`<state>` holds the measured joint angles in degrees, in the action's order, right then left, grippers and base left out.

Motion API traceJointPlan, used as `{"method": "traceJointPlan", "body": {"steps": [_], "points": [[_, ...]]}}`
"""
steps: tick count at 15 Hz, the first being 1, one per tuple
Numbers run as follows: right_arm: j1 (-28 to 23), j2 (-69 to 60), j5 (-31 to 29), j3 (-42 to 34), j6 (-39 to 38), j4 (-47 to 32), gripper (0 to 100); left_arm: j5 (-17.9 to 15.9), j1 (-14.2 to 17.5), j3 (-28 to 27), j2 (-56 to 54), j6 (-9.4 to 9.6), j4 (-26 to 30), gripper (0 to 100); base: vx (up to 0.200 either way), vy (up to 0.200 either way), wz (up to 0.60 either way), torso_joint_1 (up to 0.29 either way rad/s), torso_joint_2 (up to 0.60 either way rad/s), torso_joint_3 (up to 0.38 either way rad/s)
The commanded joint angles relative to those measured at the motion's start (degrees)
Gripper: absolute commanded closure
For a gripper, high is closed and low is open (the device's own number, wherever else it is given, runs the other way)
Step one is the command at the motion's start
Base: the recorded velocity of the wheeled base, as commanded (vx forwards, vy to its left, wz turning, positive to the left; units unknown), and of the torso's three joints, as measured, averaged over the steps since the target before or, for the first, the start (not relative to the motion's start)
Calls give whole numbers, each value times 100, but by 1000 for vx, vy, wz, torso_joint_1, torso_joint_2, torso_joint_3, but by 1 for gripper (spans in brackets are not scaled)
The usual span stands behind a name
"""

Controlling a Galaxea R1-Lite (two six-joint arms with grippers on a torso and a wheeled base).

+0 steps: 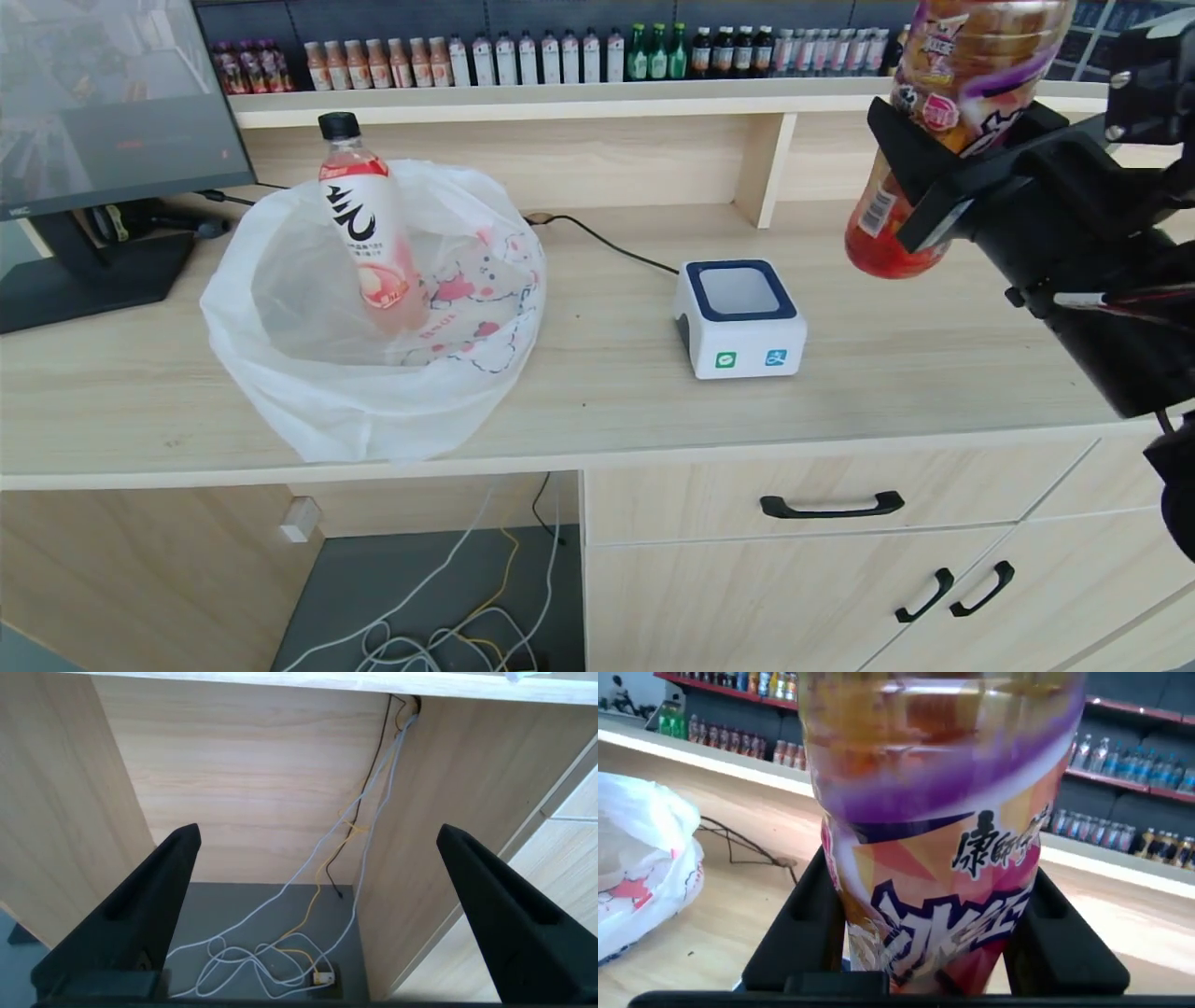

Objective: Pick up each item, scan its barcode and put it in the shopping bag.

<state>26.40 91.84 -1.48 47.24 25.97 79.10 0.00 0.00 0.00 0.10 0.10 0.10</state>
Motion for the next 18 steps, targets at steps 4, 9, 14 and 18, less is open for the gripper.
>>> {"method": "traceJointPlan", "body": {"steps": [4, 9, 14, 18], "points": [[84, 721, 701, 523, 1244, -79, 100, 0, 0, 0, -1, -1, -1, 0, 0, 0, 0, 0, 0, 0], [190, 949, 1466, 1376, 1947, -1002, 100, 0, 0, 0, -1, -10, -1, 0, 0, 0, 0, 0, 0, 0], [-56, 1257, 2811, 2228, 3020, -2092, 100, 0, 0, 0, -1, -10, -1, 0, 0, 0, 0, 0, 0, 0], [-188, 1433, 3373, 2369, 3327, -2259, 100, 0, 0, 0, -1, -10, -1, 0, 0, 0, 0, 0, 0, 0]]}}
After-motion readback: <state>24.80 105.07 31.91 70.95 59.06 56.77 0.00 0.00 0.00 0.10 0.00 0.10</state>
